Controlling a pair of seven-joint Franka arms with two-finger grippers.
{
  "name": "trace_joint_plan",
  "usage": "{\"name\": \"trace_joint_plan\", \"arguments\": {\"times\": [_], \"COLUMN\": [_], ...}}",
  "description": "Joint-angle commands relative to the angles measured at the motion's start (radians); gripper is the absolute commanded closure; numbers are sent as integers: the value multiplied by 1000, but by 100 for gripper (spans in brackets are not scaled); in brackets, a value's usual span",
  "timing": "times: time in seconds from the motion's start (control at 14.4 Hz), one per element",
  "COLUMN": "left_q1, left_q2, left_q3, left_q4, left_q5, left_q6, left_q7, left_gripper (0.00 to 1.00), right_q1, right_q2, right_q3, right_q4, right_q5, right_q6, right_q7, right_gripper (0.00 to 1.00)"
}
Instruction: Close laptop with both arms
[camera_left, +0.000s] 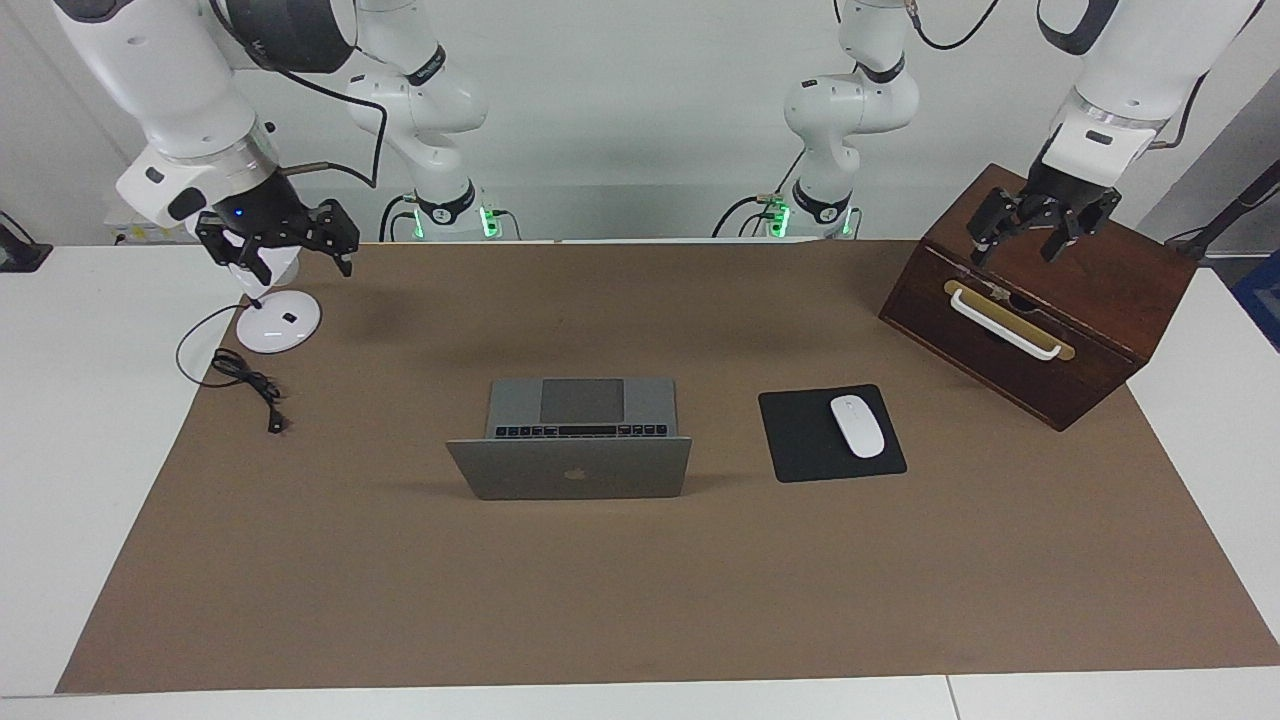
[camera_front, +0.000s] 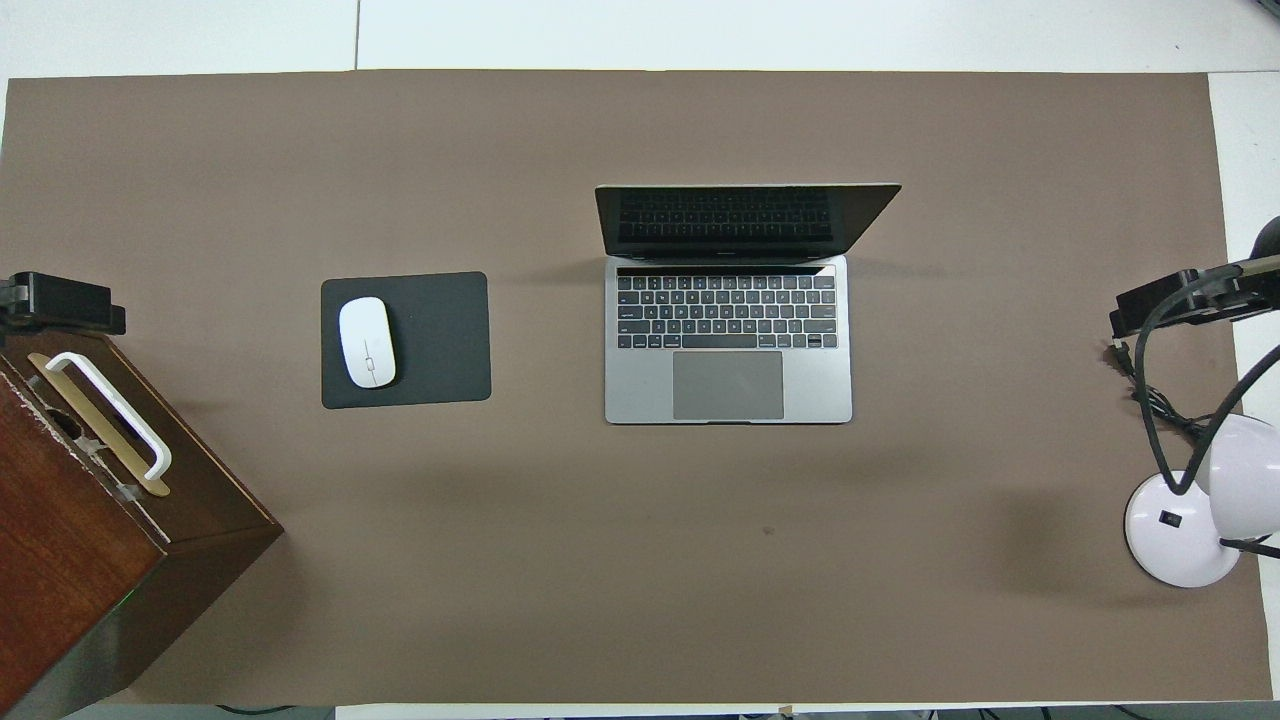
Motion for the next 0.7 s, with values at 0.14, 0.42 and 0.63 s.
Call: {"name": "trace_joint_plan", "arguments": {"times": [0.14, 0.42, 0.63], "left_q1": [4, 1, 1], "left_q2": [-18, -18, -18], "left_q3": [-4, -4, -4], "left_q4": [-18, -17, -18], "left_q5": [8, 8, 8], "left_q6": [10, -2, -2], "left_q7": [4, -1, -1], "left_gripper": [0, 0, 0], "right_q1": [-16, -16, -15], "right_q2": [-13, -13, -13], "right_q3": [5, 5, 5], "right_q4": [-17, -17, -18], "right_q5": [30, 30, 30], "right_q6": [21, 19, 19], "right_q7": [15, 13, 13], "right_gripper": [0, 0, 0]}}
